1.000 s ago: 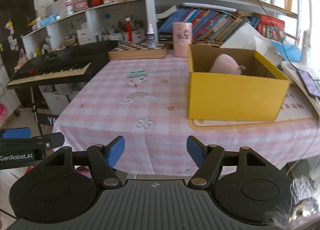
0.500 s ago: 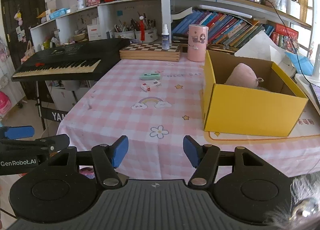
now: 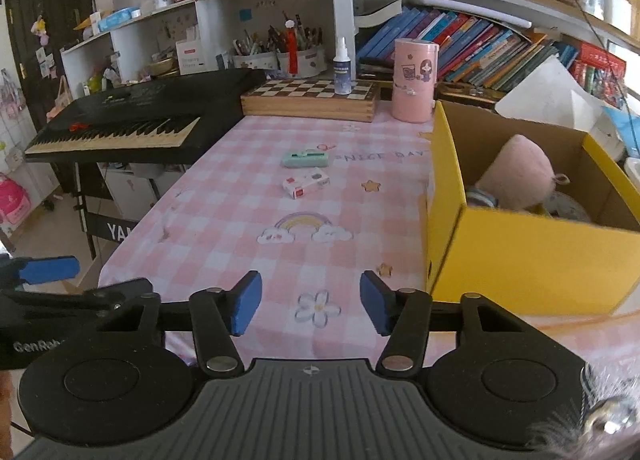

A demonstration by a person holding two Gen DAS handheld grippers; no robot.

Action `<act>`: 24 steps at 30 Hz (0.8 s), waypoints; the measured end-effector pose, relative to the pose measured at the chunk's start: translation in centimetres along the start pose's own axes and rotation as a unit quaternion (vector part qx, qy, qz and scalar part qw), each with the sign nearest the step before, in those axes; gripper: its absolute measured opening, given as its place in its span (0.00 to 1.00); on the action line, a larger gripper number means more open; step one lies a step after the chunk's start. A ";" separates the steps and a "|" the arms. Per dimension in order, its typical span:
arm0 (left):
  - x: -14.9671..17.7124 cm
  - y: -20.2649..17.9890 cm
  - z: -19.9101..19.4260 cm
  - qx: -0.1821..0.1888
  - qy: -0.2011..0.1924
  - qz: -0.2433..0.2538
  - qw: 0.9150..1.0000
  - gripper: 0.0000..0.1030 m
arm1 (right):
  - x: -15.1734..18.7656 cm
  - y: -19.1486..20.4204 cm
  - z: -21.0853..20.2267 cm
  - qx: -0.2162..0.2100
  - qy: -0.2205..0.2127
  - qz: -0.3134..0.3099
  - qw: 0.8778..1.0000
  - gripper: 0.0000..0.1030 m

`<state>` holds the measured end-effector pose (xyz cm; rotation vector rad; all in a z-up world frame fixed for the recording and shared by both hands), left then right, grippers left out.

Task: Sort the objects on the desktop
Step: 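Lift both open tools out of the box and back toward the table, then close the left tool on the small white box while the right tool grasps the green tape dispenser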

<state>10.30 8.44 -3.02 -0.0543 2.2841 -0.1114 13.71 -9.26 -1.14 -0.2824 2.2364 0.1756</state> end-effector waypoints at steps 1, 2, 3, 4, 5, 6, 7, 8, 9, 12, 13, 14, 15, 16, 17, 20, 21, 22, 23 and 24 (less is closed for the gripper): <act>-0.4 -0.1 0.7 0.000 0.001 -0.001 1.000 0.84 | -0.5 -0.2 0.4 -0.001 -0.001 0.000 1.000 0.50; -0.7 -0.3 1.3 -0.001 0.002 -0.001 1.000 0.84 | -1.1 -0.5 1.0 -0.002 -0.003 0.002 1.000 0.50; -1.1 -0.4 2.0 -0.002 0.002 -0.001 1.000 0.84 | -1.7 -0.7 1.5 -0.005 -0.005 0.003 1.000 0.50; -1.5 -0.6 2.7 -0.003 0.003 -0.001 1.000 0.84 | -2.3 -1.0 1.9 -0.006 -0.008 0.003 1.000 0.50; -1.9 -0.8 3.3 -0.001 -0.003 -0.001 1.000 0.84 | -2.9 -1.2 2.3 -0.007 -0.010 0.002 1.000 0.50; -2.3 -1.0 4.0 0.000 -0.004 -0.001 1.000 0.84 | -3.5 -1.5 2.8 -0.009 -0.012 0.001 1.000 0.50; -2.7 -1.2 4.7 0.000 -0.004 0.000 1.000 0.84 | -4.1 -1.7 3.2 -0.010 -0.014 0.000 1.000 0.50; -3.1 -1.4 5.4 0.001 -0.003 0.001 1.000 0.84 | -4.7 -1.9 3.7 -0.012 -0.015 -0.002 1.000 0.50; -3.5 -1.7 6.1 0.002 -0.002 0.001 1.000 0.84 | -5.3 -2.1 4.1 -0.014 -0.016 -0.003 1.000 0.50; -4.6 -2.4 8.2 0.005 -0.001 0.004 1.000 0.82 | -7.1 -2.6 5.5 -0.022 -0.020 -0.005 1.000 0.50; -4.9 -2.7 8.9 0.006 -0.001 0.006 1.000 0.82 | -7.6 -2.7 6.0 -0.024 -0.021 -0.007 0.999 0.50; -5.3 -2.9 9.7 0.007 0.000 0.007 1.000 0.82 | -8.1 -2.9 6.4 -0.027 -0.022 -0.008 0.999 0.50; -5.7 -3.2 10.5 0.008 0.001 0.008 1.000 0.82 | -8.6 -2.9 6.8 -0.029 -0.023 -0.009 0.999 0.50; -5.9 -3.4 11.2 0.009 0.001 0.008 1.000 0.81 | -9.0 -3.1 7.2 -0.031 -0.023 -0.010 0.999 0.50; -6.3 -3.7 12.0 0.010 0.001 0.009 1.000 0.80 | -9.5 -3.2 7.6 -0.032 -0.023 -0.011 0.999 0.50; -7.1 -4.6 14.5 0.010 0.006 0.006 1.000 0.77 | -10.6 -3.7 8.8 -0.030 -0.023 -0.011 0.999 0.50; -7.3 -4.9 15.2 0.009 0.008 0.003 1.000 0.76 | -11.0 -4.0 9.2 -0.029 -0.023 -0.010 0.999 0.50; -7.5 -5.1 16.1 0.007 0.010 0.001 1.000 0.74 | -11.3 -4.2 9.5 -0.028 -0.023 -0.009 0.999 0.50; -7.7 -5.4 17.0 0.005 0.013 0.001 1.000 0.69 | -11.6 -4.5 9.9 -0.026 -0.022 -0.009 0.999 0.50; -7.8 -5.6 17.8 0.003 0.017 0.002 1.000 0.68 | -12.0 -4.8 10.2 -0.026 -0.022 -0.009 0.999 0.50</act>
Point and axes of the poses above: each gripper's, at about its wrist camera, not at the fingertips, and z roughly the way its jaws point, y to its left, x to its underside, the point moved 1 cm from there along z, roughly the way its jaws point, and after that the axes turned 5 degrees about x, right-handed, at the moved point
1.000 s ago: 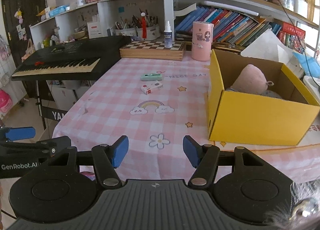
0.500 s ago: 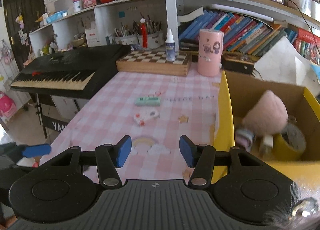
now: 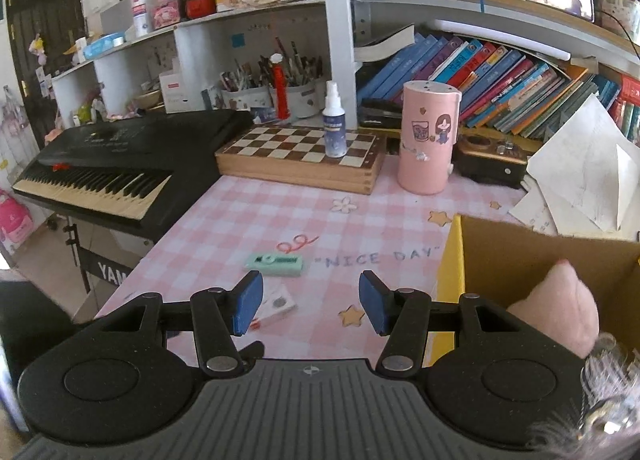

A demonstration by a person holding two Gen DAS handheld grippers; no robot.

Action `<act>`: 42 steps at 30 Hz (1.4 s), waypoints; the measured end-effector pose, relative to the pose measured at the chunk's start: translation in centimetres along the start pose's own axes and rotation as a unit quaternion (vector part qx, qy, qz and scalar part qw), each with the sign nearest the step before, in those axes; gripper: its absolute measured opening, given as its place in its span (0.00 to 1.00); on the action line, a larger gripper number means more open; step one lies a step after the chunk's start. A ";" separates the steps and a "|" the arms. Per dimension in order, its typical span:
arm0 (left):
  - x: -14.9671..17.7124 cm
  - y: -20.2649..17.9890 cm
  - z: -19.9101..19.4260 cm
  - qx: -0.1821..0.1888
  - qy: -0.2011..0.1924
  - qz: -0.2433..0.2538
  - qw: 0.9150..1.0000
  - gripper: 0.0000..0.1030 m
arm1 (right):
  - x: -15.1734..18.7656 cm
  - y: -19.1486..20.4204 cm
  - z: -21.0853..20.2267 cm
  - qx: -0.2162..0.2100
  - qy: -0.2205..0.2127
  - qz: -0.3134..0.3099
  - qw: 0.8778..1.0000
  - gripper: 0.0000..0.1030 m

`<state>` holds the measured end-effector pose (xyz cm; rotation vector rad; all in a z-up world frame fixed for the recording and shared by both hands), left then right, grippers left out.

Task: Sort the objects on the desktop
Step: 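Close the left tool on the small white box while the right tool grasps the green tape dispenser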

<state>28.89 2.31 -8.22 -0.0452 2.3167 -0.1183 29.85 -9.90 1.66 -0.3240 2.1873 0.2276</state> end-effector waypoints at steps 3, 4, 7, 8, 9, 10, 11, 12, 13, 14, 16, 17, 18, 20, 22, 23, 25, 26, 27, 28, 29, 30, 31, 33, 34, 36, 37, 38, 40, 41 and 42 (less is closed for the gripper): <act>-0.5 -0.4 1.8 -0.010 0.005 0.002 1.000 0.66 | -0.7 -0.7 0.7 0.002 0.002 0.000 1.000 0.50; -0.7 -0.6 2.4 -0.013 0.006 0.002 1.000 0.65 | -0.9 -1.0 1.0 0.002 0.004 0.000 1.000 0.50; -1.1 -0.7 3.6 -0.019 0.009 -0.006 1.000 0.62 | -1.4 -1.5 1.6 0.004 0.008 0.000 1.000 0.50; -1.2 -0.6 3.9 -0.023 0.010 -0.010 1.000 0.61 | -1.5 -1.7 1.8 0.005 0.010 0.001 1.000 0.50; -1.3 -0.6 4.2 -0.024 0.012 -0.014 1.000 0.61 | -1.6 -1.8 2.0 0.004 0.011 0.001 1.000 0.50; -1.4 -0.6 4.5 -0.023 0.013 -0.019 0.999 0.61 | -1.8 -1.9 2.2 0.004 0.012 0.001 1.000 0.50; -1.4 -0.6 4.6 -0.024 0.011 -0.021 0.999 0.61 | -1.9 -2.0 2.5 0.003 0.012 0.000 1.000 0.50; -1.5 -0.6 4.7 -0.026 0.008 -0.022 0.999 0.61 | -2.1 -2.0 2.7 0.004 0.012 0.000 1.000 0.50; -1.5 -0.7 4.8 -0.028 0.006 -0.021 0.999 0.57 | -2.2 -2.0 2.8 0.005 0.011 0.000 1.000 0.50; -1.5 -0.8 4.8 -0.031 0.004 -0.015 0.999 0.57 | -2.4 -2.0 3.1 0.004 0.011 0.000 1.000 0.50; -1.5 -0.8 4.8 -0.029 0.002 -0.010 1.000 0.56 | -2.7 -2.1 3.5 0.001 0.011 0.000 1.000 0.50; -1.5 -0.6 4.6 -0.026 0.004 -0.008 1.000 0.56 | -2.8 -2.0 3.7 -0.001 0.010 -0.002 1.000 0.50; -1.5 -0.3 4.5 -0.027 0.004 -0.009 1.000 0.56 | -3.0 -1.9 3.8 -0.003 0.008 -0.002 1.000 0.50; -1.3 0.8 3.4 -0.034 -0.002 -0.010 0.999 0.56 | -3.4 -1.7 4.4 -0.007 0.007 0.000 1.000 0.50; -1.1 2.6 1.8 -0.045 -0.007 -0.023 0.999 0.56 | -3.6 -1.2 5.2 -0.014 0.015 0.004 1.000 0.50; -1.0 3.6 0.8 -0.052 -0.009 -0.031 0.998 0.56 | -3.7 -0.9 5.7 -0.018 0.021 0.005 1.000 0.50; -0.7 5.5 -1.3 -0.072 -0.014 -0.050 0.996 0.56 | -3.6 0.2 7.0 -0.023 0.036 0.004 0.999 0.50; -0.6 6.4 -2.4 -0.079 -0.016 -0.064 0.995 0.56 | -3.5 1.0 7.7 -0.025 0.045 0.000 0.999 0.52; -0.5 7.3 -3.4 -0.087 -0.019 -0.079 0.993 0.56 | -3.3 1.8 8.5 -0.024 0.055 -0.004 0.998 0.55; -0.4 8.0 -4.4 -0.096 -0.022 -0.093 0.991 0.56 | -3.1 2.8 9.5 -0.018 0.066 -0.008 0.998 0.62; -0.3 8.6 -5.3 -0.104 -0.026 -0.103 0.989 0.56 | -2.8 3.6 10.3 -0.011 0.074 -0.010 0.997 0.67; -0.1 9.1 -6.2 -0.113 -0.030 -0.113 0.987 0.56 | -2.5 4.4 11.2 -0.005 0.080 -0.011 0.997 0.69; 0.0 9.4 -6.8 -0.117 -0.032 -0.119 0.985 0.56 | -2.1 5.1 12.1 0.002 0.083 -0.012 0.996 0.71; 0.1 9.9 -8.0 -0.127 -0.034 -0.129 0.983 0.56 | -1.5 6.5 13.9 0.017 0.083 -0.019 0.996 0.72; 0.2 10.0 -8.3 -0.131 -0.034 -0.130 0.982 0.56 | -1.2 7.1 14.7 0.025 0.077 -0.026 0.996 0.72; 0.3 10.1 -8.8 -0.137 -0.032 -0.133 0.981 0.56 | -0.7 7.7 16.1 0.042 0.074 -0.036 0.996 0.72; 0.3 10.2 -9.0 -0.141 -0.032 -0.132 0.981 0.56 | -0.5 7.8 16.7 0.048 0.075 -0.037 0.995 0.72; 0.2 10.1 -9.1 -0.141 -0.034 -0.132 0.981 0.56 | -0.3 7.8 17.4 0.053 0.080 -0.036 0.995 0.71; 0.1 10.1 -9.5 -0.142 -0.039 -0.131 0.980 0.56 | -0.1 7.5 18.3 0.051 0.094 -0.028 0.994 0.69; 0.0 10.1 -9.6 -0.140 -0.041 -0.130 0.981 0.56 | 0.1 7.4 18.5 0.048 0.095 -0.025 0.994 0.68; -0.1 10.1 -9.6 -0.138 -0.043 -0.128 0.981 0.56 | 0.2 7.3 18.7 0.050 0.095 -0.025 0.994 0.68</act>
Point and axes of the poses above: each gripper's, at about its wrist camera, not at the fingertips, and z roughly the way its jaws point, y to its left, x to its underside, the point moved 1 cm from there along z, roughly the way its jaws point, and after that the axes turned 5 degrees about x, right-handed, at the moved point
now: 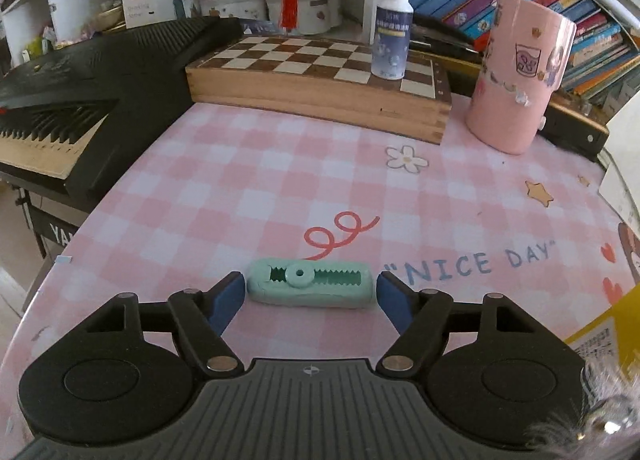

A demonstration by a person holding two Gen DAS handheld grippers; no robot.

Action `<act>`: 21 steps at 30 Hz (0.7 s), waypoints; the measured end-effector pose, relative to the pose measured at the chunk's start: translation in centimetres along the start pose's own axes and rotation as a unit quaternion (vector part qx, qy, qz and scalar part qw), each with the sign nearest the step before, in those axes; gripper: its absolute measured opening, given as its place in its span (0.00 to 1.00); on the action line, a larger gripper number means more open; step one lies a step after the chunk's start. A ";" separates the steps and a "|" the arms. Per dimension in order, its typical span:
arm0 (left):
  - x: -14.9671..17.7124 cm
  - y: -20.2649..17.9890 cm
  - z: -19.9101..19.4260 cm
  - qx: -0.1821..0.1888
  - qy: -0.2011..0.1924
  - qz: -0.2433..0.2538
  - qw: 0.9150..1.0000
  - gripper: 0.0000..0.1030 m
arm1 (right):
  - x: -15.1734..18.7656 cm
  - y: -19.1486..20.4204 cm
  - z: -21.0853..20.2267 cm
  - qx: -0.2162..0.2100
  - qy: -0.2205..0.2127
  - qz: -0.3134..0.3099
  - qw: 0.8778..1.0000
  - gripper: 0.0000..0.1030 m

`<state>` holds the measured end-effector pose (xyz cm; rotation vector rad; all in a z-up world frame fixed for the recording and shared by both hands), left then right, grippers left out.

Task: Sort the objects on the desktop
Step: 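Close the left tool on the small white box while the right tool grasps the green tape dispenser, then carry the white box in the left tool and green dispenser in the right tool to the yellow box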

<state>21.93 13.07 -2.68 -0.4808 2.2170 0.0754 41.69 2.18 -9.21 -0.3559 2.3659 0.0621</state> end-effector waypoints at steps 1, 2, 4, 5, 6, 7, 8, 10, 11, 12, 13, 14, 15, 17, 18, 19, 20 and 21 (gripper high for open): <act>0.0 0.0 0.0 0.002 -0.001 0.002 1.000 0.56 | 0.0 0.0 0.2 0.000 0.002 0.000 1.000 0.66; -0.1 -0.1 0.0 0.005 -0.001 0.005 1.000 0.56 | 0.0 -0.1 0.2 -0.002 -0.002 0.003 1.000 0.64; -0.2 -0.2 -0.1 0.013 -0.002 0.010 1.000 0.56 | 0.0 -0.1 0.2 -0.004 -0.007 -0.002 1.000 0.64; -0.3 -0.2 -0.2 0.018 -0.003 0.012 1.000 0.56 | -0.1 -0.1 0.1 -0.002 -0.009 -0.003 1.000 0.64; -0.5 -0.3 -0.3 0.024 -0.006 0.013 1.000 0.56 | -0.2 -0.2 -0.4 -0.004 -0.014 0.000 1.000 0.64; -0.7 -0.2 -0.5 0.028 -0.010 0.013 0.999 0.56 | -0.3 -0.3 -0.9 -0.007 -0.020 0.002 1.000 0.64; -0.9 -0.2 -0.8 0.033 -0.015 0.012 0.999 0.56 | -0.4 -0.4 -1.7 -0.009 -0.028 0.004 1.000 0.64; -1.4 0.0 -1.4 0.046 -0.025 0.011 0.999 0.56 | -0.8 -0.7 -3.5 -0.017 -0.046 0.012 0.999 0.64; -1.6 0.0 -1.8 0.053 -0.032 0.011 0.998 0.56 | -1.0 -1.0 -4.7 -0.023 -0.055 0.016 0.998 0.64; -1.8 0.0 -2.3 0.060 -0.039 0.012 0.997 0.56 | -1.1 -1.3 -6.0 -0.029 -0.068 0.020 0.997 0.64; -2.0 0.1 -2.8 0.065 -0.045 0.012 0.997 0.56 | -1.2 -1.6 -7.4 -0.034 -0.080 0.023 0.996 0.64; -2.1 0.1 -3.3 0.072 -0.050 0.012 0.996 0.56 | -1.2 -1.9 -8.7 -0.041 -0.090 0.026 0.995 0.64; -2.2 0.1 -3.8 0.080 -0.054 0.011 0.995 0.56 | -1.2 -2.3 -10.1 -0.050 -0.100 0.030 0.993 0.64; -2.2 0.2 -5.0 0.096 -0.062 0.013 0.993 0.56 | -0.9 -3.0 -12.9 -0.061 -0.119 0.028 0.991 0.64; -2.1 0.2 -5.6 0.103 -0.065 0.014 0.992 0.56 | -0.5 -3.4 -14.3 -0.068 -0.127 0.029 0.989 0.64; -1.9 0.2 -6.3 0.111 -0.068 0.015 0.991 0.56 | -0.2 -3.7 -15.6 -0.074 -0.134 0.029 0.988 0.64; -1.7 0.2 -6.9 0.118 -0.070 0.016 0.990 0.56 | 0.2 -4.0 -16.9 -0.078 -0.141 0.027 0.987 0.64; -1.4 0.2 -7.4 0.125 -0.070 0.016 0.989 0.56 | 0.8 -4.2 -18.0 -0.081 -0.145 0.025 0.986 0.64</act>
Point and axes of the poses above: each gripper's, at about its wrist camera, not at the fingertips, and z roughly the way its jaws point, y to its left, x to its underside, the point moved 1 cm from there along z, roughly the way its jaws point, and after that the axes turned 5 degrees about x, right-handed, at the moved point
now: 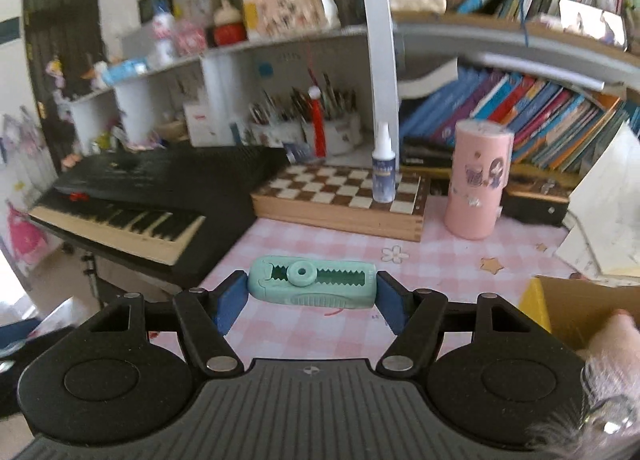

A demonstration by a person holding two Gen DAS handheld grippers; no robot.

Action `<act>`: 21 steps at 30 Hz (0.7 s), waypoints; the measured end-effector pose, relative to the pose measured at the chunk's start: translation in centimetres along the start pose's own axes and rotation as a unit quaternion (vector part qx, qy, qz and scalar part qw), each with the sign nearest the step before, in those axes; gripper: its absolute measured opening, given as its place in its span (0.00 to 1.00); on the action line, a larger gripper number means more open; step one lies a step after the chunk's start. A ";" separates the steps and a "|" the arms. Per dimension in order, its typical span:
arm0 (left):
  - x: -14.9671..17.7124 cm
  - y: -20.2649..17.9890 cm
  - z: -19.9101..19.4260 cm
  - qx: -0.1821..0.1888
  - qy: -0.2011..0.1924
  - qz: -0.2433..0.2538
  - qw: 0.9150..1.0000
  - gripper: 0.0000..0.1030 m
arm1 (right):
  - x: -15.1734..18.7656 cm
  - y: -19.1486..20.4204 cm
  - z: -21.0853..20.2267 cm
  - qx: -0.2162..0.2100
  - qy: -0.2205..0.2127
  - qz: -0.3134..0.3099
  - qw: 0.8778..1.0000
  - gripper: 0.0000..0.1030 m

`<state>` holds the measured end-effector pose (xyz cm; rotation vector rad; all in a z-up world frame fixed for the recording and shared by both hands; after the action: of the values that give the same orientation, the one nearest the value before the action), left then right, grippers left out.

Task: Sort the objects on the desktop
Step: 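Carry the white box in the left tool and green dispenser in the right tool to the yellow box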

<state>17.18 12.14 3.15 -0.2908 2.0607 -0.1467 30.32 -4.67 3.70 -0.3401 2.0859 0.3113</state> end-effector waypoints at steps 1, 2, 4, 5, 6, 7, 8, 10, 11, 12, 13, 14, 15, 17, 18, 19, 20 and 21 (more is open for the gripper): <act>0.2 -0.1 -0.6 0.008 0.000 0.001 1.000 0.56 | 0.3 -0.1 -1.1 -0.001 -0.001 -0.001 1.000 0.64; 0.4 -0.2 -1.2 0.016 0.001 0.003 1.000 0.56 | 0.6 -0.2 -2.3 -0.001 0.000 -0.001 1.000 0.64; 0.8 -0.4 -2.3 0.032 0.001 0.010 0.999 0.56 | 1.3 -0.3 -4.5 -0.001 0.001 -0.002 1.000 0.64; 1.1 -0.5 -2.9 0.039 0.001 0.013 0.999 0.56 | 1.7 -0.4 -5.6 0.001 0.002 -0.005 1.000 0.64; 1.4 -0.6 -3.4 0.045 0.000 0.016 0.999 0.56 | 2.2 -0.4 -6.6 0.003 0.004 -0.005 1.000 0.64; 1.8 -0.6 -4.0 0.050 0.001 0.017 0.999 0.56 | 2.8 -0.4 -7.5 0.005 0.009 -0.004 1.000 0.64; 2.2 -0.6 -4.5 0.055 0.002 0.018 0.998 0.56 | 3.5 -0.4 -8.3 0.010 0.015 -0.001 1.000 0.64; 3.1 -0.6 -5.4 0.063 0.008 0.019 0.998 0.56 | 5.0 -0.2 -9.6 0.020 0.029 0.004 0.999 0.64; 3.6 -0.6 -5.9 0.067 0.011 0.020 0.998 0.56 | 5.8 -0.1 -10.3 0.026 0.036 0.007 0.999 0.64; 4.1 -0.6 -6.5 0.070 0.016 0.021 0.997 0.56 | 6.5 0.0 -10.8 0.030 0.041 0.011 0.999 0.64; 4.7 -0.5 -7.1 0.073 0.019 0.021 0.997 0.56 | 7.2 0.2 -11.4 0.035 0.047 0.014 0.998 0.64; 5.1 -0.5 -7.6 0.075 0.021 0.022 0.997 0.56 | 7.7 0.4 -12.0 0.038 0.051 0.016 0.998 0.64; 5.5 -0.4 -8.3 0.078 0.024 0.022 0.996 0.56 | 8.2 0.5 -12.5 0.039 0.053 0.017 0.998 0.64; 6.4 -0.3 -9.5 0.084 0.030 0.021 0.996 0.56 | 9.2 1.0 -13.9 0.045 0.051 0.014 0.998 0.64; 6.8 -0.3 -10.0 0.087 0.033 0.022 0.995 0.56 | 9.7 1.3 -14.6 0.049 0.051 0.010 0.997 0.64; 7.3 -0.4 -10.5 0.091 0.038 0.025 0.995 0.56 | 10.3 1.5 -15.3 0.052 0.051 0.008 0.997 0.64; 7.7 -0.5 -11.0 0.096 0.043 0.027 0.994 0.56 | 11.0 1.8 -16.0 0.054 0.054 0.010 0.997 0.64; 8.2 -0.6 -11.4 0.103 0.049 0.031 0.993 0.56 | 11.6 1.9 -16.6 0.056 0.058 0.014 0.997 0.64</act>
<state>3.46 9.14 1.89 -0.0935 2.1281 -0.3381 10.80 -10.14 2.23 -0.2676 2.2137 0.1947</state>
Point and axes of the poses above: each gripper's, at about its wrist camera, not at the fingertips, and z roughly the way its jaws point, y to its left, x to its underside, the point moved 1 cm from there along z, roughly the way its jaws point, and after that the axes turned 5 degrees about x, right-handed, at the moved point
